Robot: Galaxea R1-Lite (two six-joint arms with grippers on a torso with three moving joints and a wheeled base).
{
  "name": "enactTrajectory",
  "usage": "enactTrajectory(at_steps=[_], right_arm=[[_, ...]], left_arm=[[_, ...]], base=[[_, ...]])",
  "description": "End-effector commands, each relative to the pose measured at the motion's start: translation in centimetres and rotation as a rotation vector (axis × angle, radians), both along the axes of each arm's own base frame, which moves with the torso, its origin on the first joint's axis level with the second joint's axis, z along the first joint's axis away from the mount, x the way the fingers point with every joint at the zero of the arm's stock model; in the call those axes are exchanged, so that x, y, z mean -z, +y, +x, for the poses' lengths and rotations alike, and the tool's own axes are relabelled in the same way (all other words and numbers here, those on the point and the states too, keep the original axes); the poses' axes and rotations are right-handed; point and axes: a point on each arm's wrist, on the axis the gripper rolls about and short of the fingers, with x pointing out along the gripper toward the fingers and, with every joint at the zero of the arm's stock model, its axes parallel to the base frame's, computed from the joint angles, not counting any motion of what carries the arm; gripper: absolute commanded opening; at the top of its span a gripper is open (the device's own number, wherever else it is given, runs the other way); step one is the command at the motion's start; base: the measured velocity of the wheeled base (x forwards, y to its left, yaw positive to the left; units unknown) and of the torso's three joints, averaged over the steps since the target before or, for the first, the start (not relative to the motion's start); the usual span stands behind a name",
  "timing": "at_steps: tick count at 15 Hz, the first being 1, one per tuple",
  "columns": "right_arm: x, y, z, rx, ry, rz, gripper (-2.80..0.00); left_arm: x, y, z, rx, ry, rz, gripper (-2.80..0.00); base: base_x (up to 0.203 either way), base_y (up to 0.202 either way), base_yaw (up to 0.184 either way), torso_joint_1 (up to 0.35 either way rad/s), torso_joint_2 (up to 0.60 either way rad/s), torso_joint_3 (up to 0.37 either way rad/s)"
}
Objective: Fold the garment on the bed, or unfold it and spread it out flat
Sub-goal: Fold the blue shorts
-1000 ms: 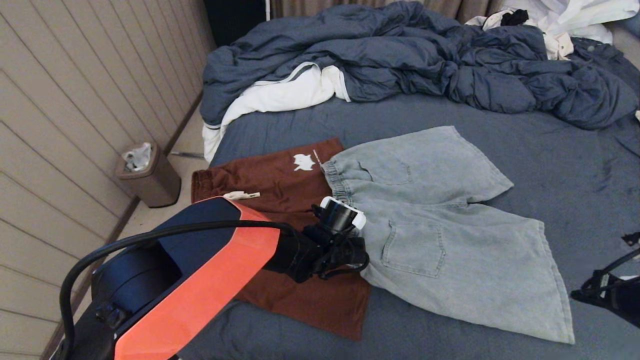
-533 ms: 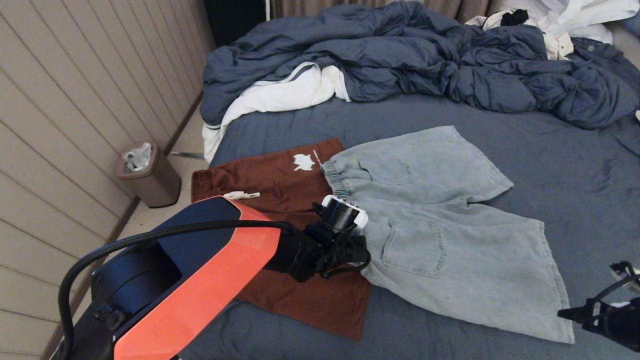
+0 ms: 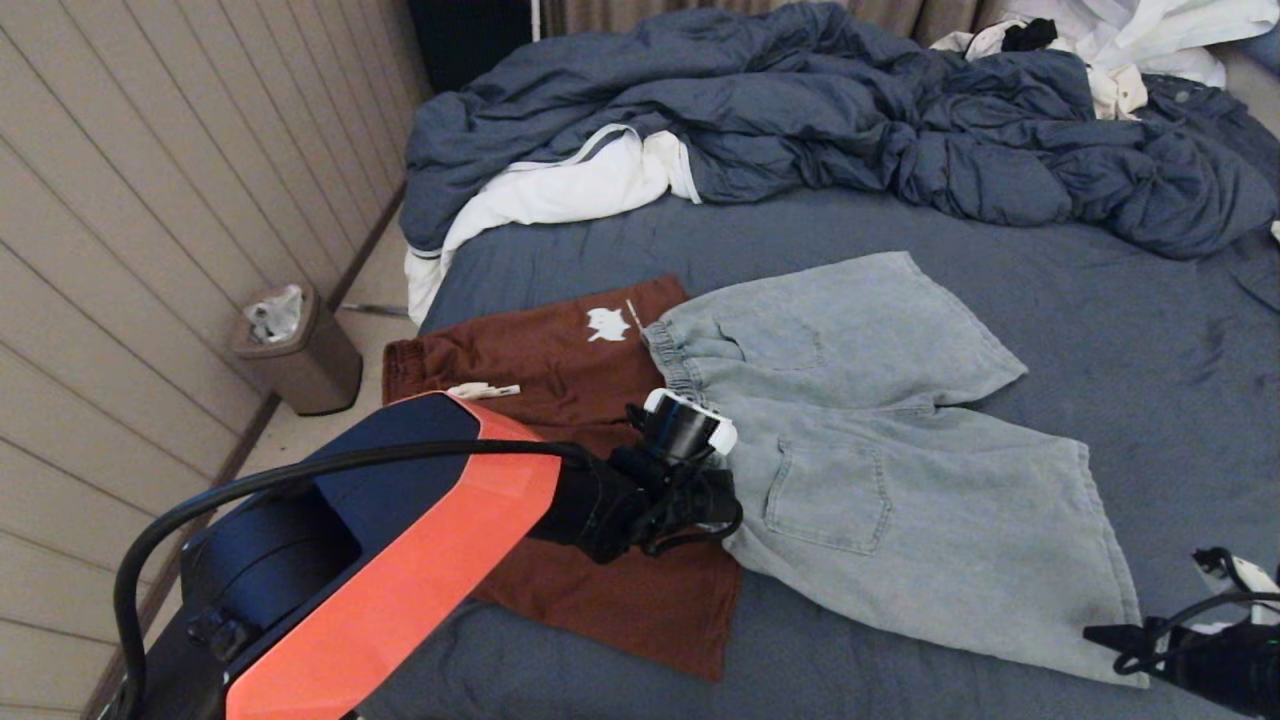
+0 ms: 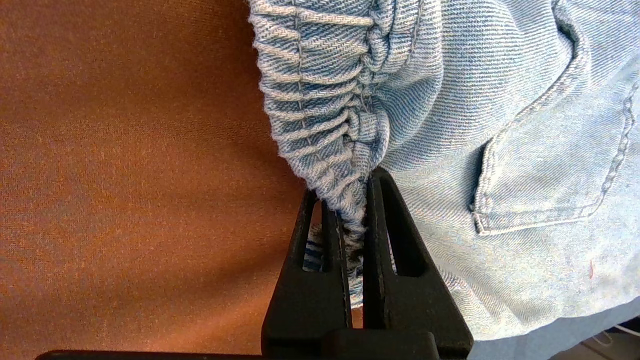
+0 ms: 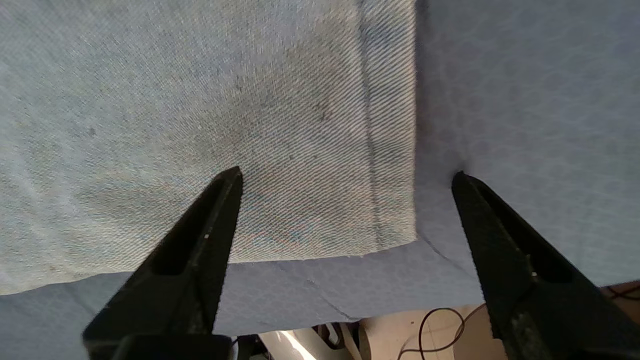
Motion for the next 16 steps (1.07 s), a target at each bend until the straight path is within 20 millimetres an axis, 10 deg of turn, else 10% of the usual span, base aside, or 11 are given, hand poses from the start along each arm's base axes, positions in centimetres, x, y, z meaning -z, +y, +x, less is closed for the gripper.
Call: enactTrajectory(at_steps=[1, 6, 7, 16], right_arm=[[0.6, 0.3, 0.4, -0.020, 0.010, 0.011, 0.00], [0.6, 0.5, 1.4, -0.051, 0.001, 0.001, 0.00], [0.6, 0.6, 1.4, -0.051, 0.003, 0.003, -2.80], [-1.0, 0.2, 1.4, -0.054, -0.046, -0.032, -2.80]], left_arm=[[-0.2, 0.0, 0.0, -0.003, -0.002, -0.006, -2.80], [-0.3, 0.0, 0.0, -0.004, -0.006, -0.007, -2.80], [-0.3, -0.1, 0.1, -0.004, -0.008, -0.010, -2.80], [-1.4, 0.9, -0.7, -0.005, -0.001, -0.006, -2.80]], base=[[0.000, 0.000, 0.000, 0.000, 0.00, 0.000], [0.000, 0.000, 0.000, 0.000, 0.00, 0.000], [0.000, 0.000, 0.000, 0.000, 0.00, 0.000], [0.000, 0.000, 0.000, 0.000, 0.00, 0.000]])
